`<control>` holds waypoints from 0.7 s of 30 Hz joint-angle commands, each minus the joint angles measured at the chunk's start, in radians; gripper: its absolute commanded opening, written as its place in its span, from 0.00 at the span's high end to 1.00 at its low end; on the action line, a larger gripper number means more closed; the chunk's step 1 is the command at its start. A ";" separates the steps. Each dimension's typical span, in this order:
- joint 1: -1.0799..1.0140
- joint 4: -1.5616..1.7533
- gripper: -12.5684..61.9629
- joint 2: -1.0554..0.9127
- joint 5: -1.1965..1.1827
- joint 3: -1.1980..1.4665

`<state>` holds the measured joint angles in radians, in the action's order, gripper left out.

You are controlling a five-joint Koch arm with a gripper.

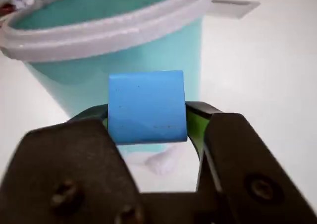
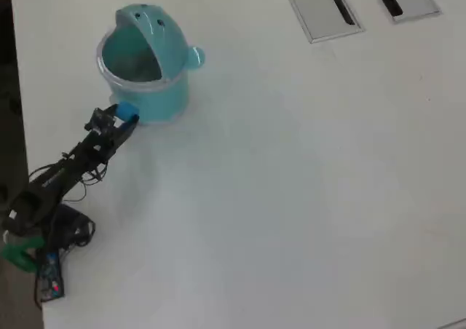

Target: Grasp RGB lego blocks and put them in the bin one by one.

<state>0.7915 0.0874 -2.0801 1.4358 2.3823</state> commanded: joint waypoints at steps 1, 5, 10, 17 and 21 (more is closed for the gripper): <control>0.014 -0.009 0.70 -0.052 0.002 -0.123; 0.029 -0.143 0.70 -0.192 -0.067 -0.236; 0.163 -0.238 0.70 -0.029 -0.123 -0.650; 0.236 -0.190 0.70 0.189 -0.110 -0.778; 0.238 -0.172 0.70 0.259 -0.109 -0.818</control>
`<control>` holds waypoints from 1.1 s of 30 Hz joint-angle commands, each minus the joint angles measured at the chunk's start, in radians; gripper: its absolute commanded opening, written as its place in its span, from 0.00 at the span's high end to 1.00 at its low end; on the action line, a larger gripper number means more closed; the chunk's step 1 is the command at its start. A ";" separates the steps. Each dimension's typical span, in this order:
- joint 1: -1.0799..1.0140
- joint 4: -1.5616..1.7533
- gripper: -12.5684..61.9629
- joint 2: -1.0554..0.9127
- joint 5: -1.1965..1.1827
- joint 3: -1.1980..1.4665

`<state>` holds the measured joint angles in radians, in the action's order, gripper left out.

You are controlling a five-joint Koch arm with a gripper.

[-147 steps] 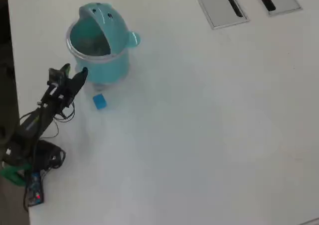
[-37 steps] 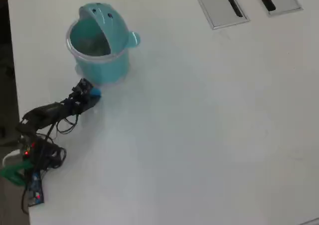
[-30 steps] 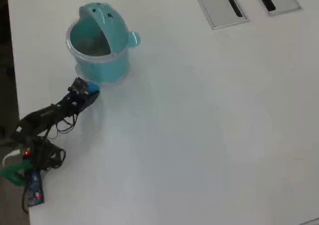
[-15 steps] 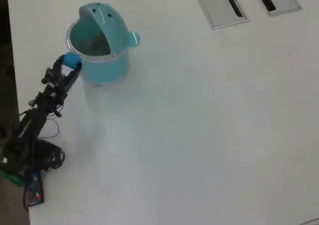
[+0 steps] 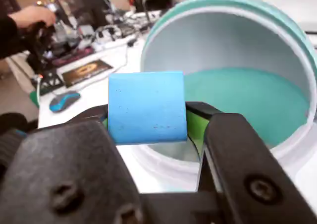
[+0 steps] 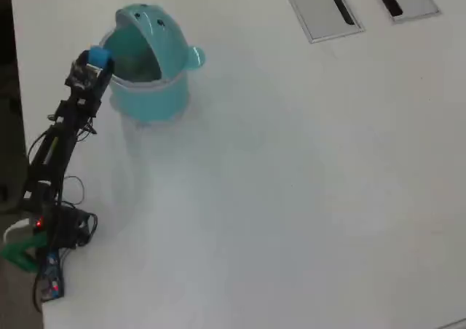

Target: Grasp RGB lego blocks and put them in the bin one by one.

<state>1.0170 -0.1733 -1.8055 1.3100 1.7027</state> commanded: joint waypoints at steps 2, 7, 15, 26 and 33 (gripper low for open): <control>0.011 0.092 0.70 0.029 0.018 -0.170; 0.009 0.121 0.70 0.149 0.034 -0.256; -0.077 0.198 0.66 0.275 0.098 -0.276; -0.106 0.202 0.43 0.267 0.245 -0.256; -0.094 0.261 0.42 0.132 0.063 -0.135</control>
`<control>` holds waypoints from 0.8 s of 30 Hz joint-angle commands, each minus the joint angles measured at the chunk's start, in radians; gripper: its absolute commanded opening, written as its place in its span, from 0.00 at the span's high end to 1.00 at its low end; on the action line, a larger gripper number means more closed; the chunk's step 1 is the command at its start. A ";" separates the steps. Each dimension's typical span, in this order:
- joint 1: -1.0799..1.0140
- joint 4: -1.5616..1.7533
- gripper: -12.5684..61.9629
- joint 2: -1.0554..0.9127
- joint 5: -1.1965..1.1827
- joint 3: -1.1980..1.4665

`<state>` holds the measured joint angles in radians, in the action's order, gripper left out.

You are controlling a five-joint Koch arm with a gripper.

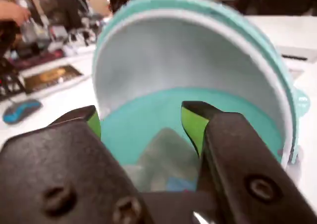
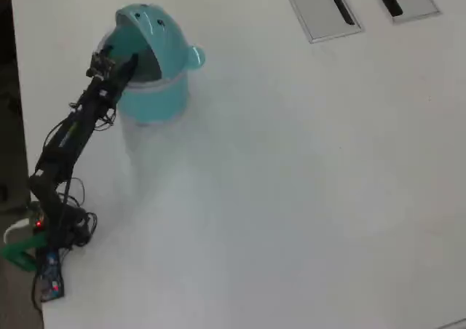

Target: Grasp RGB lego blocks and put them in the bin one by one.

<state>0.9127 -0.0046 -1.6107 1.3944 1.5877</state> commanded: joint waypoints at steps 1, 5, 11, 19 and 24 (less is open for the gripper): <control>0.014 0.104 0.42 -0.086 -0.043 0.014; 0.005 0.114 0.42 -0.161 -0.067 0.083; -0.041 0.146 0.42 -0.298 -0.140 0.216; -0.135 0.195 0.42 -0.451 -0.278 0.350; -0.176 0.222 0.42 -0.545 -0.390 0.445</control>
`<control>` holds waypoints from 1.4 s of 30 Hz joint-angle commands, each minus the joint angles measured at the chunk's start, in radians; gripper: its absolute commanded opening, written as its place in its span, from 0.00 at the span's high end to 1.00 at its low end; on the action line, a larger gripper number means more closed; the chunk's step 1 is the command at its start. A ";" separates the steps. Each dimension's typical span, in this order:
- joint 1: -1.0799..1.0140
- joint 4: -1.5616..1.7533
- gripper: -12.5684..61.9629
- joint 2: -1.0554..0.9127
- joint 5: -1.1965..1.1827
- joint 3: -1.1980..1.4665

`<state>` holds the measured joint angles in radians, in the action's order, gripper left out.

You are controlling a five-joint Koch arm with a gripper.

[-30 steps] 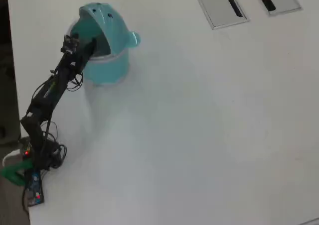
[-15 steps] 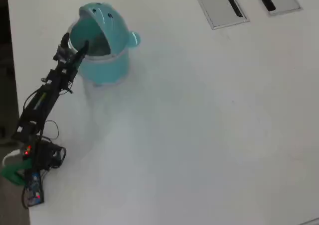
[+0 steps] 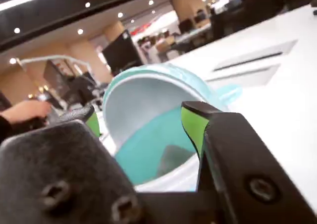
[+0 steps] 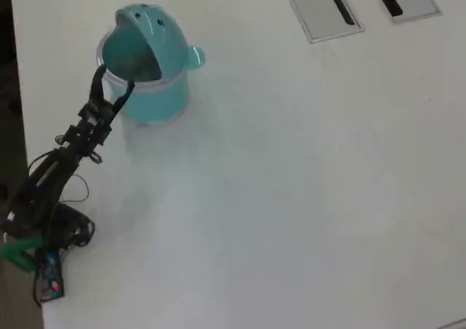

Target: Grasp RGB lego blocks and put them in the bin one by one.

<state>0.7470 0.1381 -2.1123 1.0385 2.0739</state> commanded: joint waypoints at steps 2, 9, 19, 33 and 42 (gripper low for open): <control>-0.028 0.081 0.42 -0.074 -0.074 -0.021; -0.121 0.081 0.40 -0.160 -0.213 0.031; -0.245 0.081 0.40 -0.239 -0.428 0.067; -0.511 0.325 0.39 -0.252 -0.634 0.192; -0.652 0.407 0.39 -0.252 -0.773 0.268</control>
<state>0.1043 0.4541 -2.2887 0.2899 2.3884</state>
